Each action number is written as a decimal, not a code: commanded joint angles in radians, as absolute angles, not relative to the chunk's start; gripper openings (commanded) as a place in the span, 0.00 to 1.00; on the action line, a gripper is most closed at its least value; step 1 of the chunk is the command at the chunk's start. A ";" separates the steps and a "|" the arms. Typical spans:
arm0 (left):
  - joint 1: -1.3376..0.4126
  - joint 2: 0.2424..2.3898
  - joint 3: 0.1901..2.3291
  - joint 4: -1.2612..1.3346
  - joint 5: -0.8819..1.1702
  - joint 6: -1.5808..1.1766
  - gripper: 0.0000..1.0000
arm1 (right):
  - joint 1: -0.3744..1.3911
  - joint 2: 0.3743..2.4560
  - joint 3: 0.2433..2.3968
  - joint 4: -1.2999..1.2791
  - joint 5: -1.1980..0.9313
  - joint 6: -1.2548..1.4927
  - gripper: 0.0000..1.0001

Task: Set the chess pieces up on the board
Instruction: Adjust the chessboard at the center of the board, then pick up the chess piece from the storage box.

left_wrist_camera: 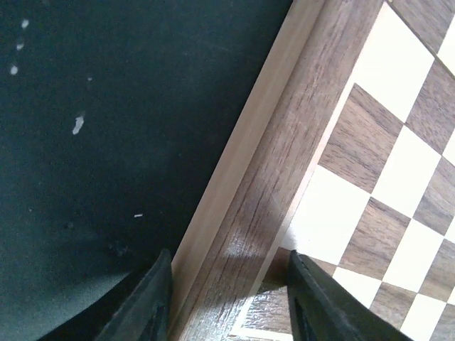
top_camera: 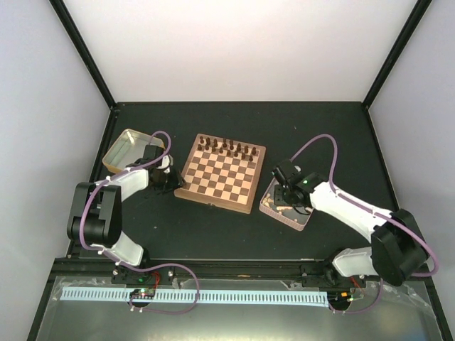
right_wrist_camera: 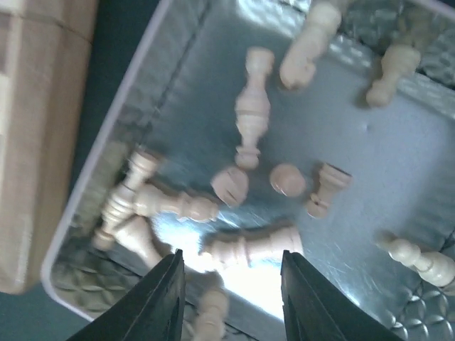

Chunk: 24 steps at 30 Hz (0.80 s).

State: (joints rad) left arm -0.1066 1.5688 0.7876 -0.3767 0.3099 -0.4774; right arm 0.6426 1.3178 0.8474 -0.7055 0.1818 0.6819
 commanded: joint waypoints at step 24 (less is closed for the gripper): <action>-0.113 1.463 0.789 -0.437 0.272 -0.447 0.45 | 0.621 1.559 0.885 -0.560 0.291 0.550 0.11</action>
State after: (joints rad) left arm -0.1070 1.5139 0.7677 -0.3981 0.3099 -0.4564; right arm 0.6308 1.5536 0.8665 -0.6037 0.2592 0.5907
